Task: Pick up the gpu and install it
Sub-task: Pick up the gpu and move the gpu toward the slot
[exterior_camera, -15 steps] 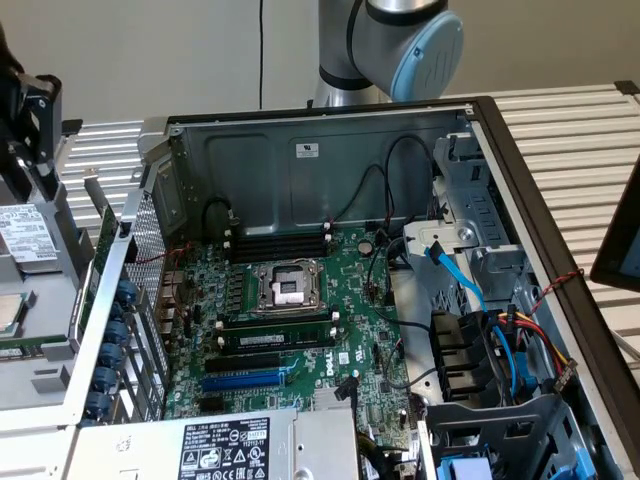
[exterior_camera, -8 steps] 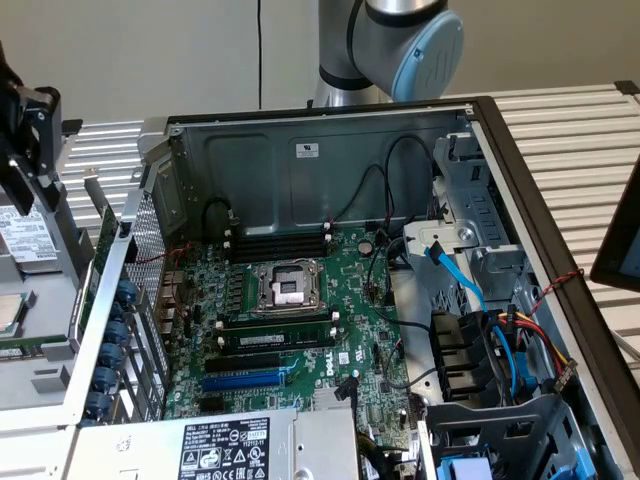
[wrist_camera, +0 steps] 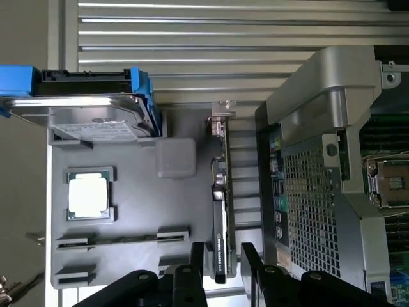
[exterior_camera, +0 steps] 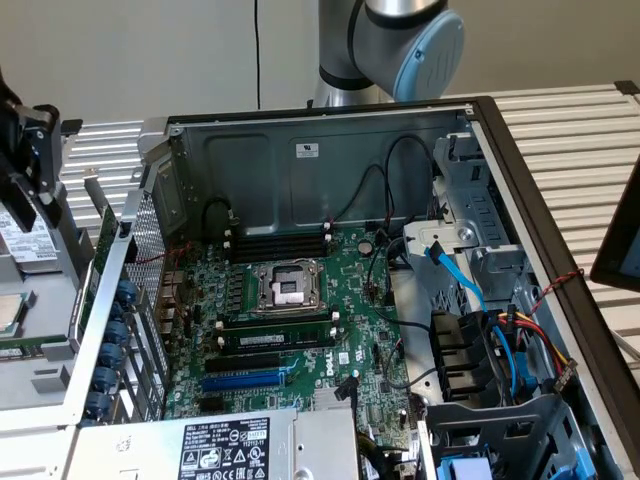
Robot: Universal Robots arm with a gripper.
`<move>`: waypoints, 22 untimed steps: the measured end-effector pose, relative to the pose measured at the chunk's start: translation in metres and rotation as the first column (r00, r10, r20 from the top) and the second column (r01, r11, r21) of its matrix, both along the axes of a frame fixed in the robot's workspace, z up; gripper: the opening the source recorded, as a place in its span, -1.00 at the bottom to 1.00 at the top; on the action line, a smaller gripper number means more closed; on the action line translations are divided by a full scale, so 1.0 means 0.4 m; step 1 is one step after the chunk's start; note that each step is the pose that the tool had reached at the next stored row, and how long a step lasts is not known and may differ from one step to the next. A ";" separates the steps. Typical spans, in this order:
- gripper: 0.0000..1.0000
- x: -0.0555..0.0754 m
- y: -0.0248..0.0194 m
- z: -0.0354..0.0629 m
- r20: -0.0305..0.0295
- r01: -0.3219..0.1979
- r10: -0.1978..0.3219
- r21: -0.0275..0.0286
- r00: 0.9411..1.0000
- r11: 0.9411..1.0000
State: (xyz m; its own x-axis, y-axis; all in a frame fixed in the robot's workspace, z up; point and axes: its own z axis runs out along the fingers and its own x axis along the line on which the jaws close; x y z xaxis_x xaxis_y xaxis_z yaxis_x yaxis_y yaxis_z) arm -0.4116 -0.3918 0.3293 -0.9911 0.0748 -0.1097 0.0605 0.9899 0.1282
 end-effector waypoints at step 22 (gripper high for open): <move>-0.10 0.007 -0.027 -0.077 0.002 0.004 -0.004 0.063 1.000 0.998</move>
State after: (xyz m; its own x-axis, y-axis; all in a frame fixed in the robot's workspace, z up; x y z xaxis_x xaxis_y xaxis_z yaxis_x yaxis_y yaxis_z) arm -0.4089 -0.4027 0.2985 -0.9906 0.0858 -0.1067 0.0643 0.9796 0.1902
